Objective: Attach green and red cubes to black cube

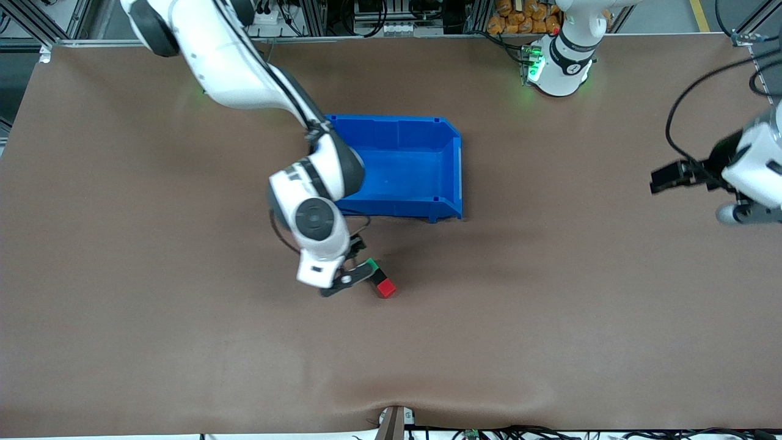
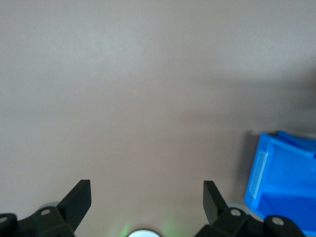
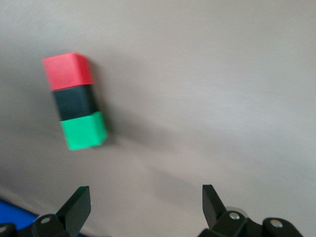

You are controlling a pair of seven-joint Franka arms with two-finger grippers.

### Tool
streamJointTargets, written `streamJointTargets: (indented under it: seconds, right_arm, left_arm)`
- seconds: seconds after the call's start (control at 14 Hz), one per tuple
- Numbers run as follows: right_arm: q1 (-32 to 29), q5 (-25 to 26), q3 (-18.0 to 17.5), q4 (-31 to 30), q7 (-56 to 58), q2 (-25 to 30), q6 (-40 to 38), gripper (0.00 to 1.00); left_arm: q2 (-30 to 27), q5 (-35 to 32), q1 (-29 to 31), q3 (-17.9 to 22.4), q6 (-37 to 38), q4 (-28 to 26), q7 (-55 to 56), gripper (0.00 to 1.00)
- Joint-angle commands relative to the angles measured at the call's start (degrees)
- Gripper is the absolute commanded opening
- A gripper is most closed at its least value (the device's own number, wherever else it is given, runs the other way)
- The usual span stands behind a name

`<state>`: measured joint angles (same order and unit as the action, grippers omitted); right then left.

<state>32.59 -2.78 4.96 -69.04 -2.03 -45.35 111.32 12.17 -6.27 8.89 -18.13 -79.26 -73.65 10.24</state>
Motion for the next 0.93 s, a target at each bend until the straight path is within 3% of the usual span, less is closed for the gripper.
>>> streamJointTargets:
  seconds: [0.0, 0.14, 0.29, 0.36, 0.5, 0.64, 0.86]
  right_arm:
    - [-4.6, -0.2, -0.9, -1.5, -1.0, 5.1, -2.4, 1.00]
    - [-8.7, -0.2, -0.9, -2.9, -0.4, 8.7, -5.3, 1.00]
    - [-13.5, -0.2, -0.9, -6.6, -0.2, 13.8, -6.2, 1.00]
    - [-15.9, -0.1, -0.9, -9.0, -0.2, 16.8, -6.3, 1.00]
    - [-20.3, -0.1, -0.9, -14.1, -0.1, 23.2, -6.4, 1.00]
    - [-23.4, 0.1, -0.9, -18.5, 0.4, 29.4, -6.6, 1.00]
    - [-28.8, 0.1, -0.9, -20.2, 7.0, 36.0, -12.2, 1.00]
  left_arm:
    - [-2.8, 0.9, 1.0, -0.6, -0.6, -2.5, -0.4, 1.00]
    - [-7.7, 1.7, 1.6, -0.6, -5.4, -9.6, -0.6, 1.00]
    - [-16.3, 4.9, 2.1, -0.2, -14.3, -23.0, -0.5, 1.00]
    - [-18.7, 7.0, 3.5, -0.1, -16.9, -26.9, -0.8, 1.00]
    - [-18.5, 8.1, 5.8, -0.1, -17.3, -25.9, -2.0, 1.00]
    - [-16.2, 7.8, 5.7, 0.0, -17.2, -19.9, -0.8, 1.00]
    - [-15.4, 7.8, 6.9, 0.2, -16.3, -15.8, -0.9, 1.00]
